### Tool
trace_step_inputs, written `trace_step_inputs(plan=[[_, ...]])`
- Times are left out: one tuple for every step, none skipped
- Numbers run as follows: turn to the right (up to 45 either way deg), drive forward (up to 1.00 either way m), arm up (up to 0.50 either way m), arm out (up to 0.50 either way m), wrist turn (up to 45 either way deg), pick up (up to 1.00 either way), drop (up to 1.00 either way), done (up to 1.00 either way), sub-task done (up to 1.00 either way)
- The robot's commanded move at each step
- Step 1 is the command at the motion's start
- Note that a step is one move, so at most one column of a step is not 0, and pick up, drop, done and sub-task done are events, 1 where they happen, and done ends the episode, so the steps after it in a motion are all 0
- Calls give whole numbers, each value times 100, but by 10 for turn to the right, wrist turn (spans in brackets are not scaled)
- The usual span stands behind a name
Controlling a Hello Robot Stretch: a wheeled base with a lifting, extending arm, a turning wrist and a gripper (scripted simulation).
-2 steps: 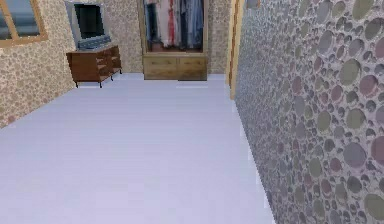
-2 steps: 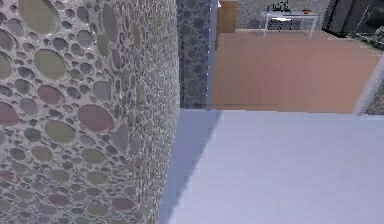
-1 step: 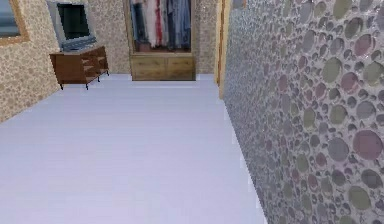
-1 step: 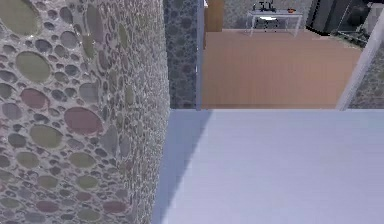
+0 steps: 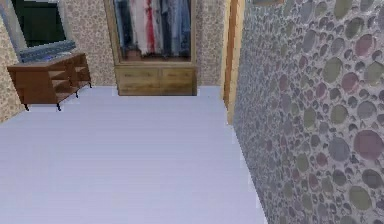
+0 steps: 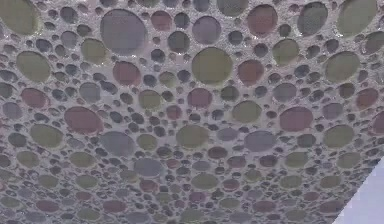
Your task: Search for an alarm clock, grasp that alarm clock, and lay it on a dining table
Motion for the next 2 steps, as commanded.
trace_step_inputs(plan=[[0, 100, 0, 0, 0, 0, 0, 0, 0], [0, 35, 0, 0, 0, 0, 0, 0, 0]])
